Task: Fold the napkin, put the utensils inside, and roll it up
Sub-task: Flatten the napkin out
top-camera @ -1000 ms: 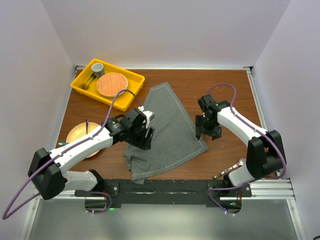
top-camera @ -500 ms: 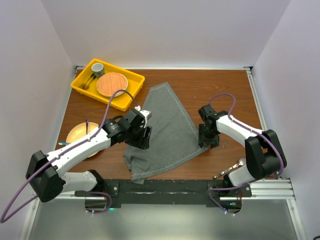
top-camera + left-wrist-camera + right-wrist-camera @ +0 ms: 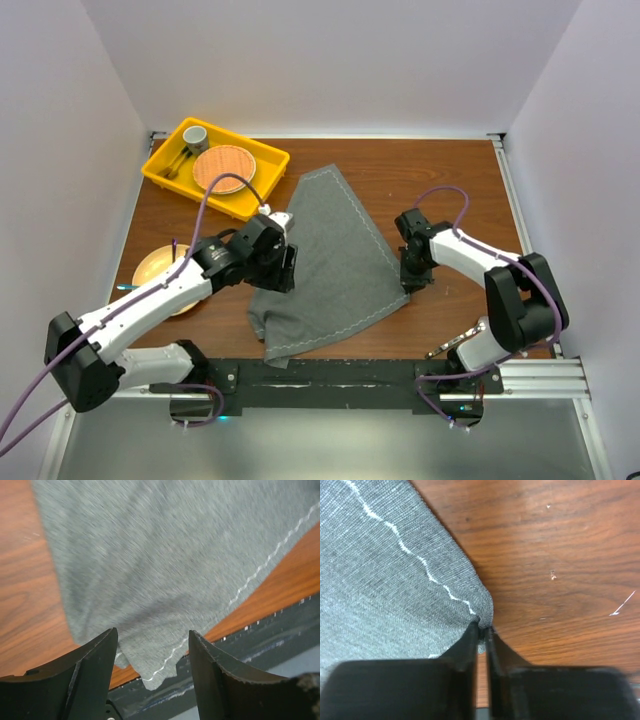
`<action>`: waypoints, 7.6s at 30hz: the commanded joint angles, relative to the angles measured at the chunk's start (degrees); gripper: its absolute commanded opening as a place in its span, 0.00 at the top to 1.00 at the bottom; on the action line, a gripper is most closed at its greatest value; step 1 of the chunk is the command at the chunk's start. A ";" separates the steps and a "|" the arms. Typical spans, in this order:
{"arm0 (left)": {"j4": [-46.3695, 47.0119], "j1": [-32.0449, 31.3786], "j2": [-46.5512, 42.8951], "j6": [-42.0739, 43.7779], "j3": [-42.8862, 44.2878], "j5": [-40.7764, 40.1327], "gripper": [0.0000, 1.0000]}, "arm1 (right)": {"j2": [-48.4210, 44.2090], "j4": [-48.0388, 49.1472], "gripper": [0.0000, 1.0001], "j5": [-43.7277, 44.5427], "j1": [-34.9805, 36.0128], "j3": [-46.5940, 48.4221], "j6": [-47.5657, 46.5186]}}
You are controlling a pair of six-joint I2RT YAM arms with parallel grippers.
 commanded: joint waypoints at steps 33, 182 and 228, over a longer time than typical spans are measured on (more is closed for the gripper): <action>16.06 -1.89 19.17 0.00 8.26 3.91 0.27 | -0.38 -14.64 1.00 11.70 -13.46 31.05 -9.51; 13.51 -18.57 -3.32 36.65 55.98 -32.02 1.00 | -45.48 -9.89 1.00 -14.15 -13.54 58.72 -11.18; 29.45 10.79 61.73 14.77 75.44 -16.64 0.04 | 45.15 -11.64 0.17 30.76 -21.10 83.52 -6.79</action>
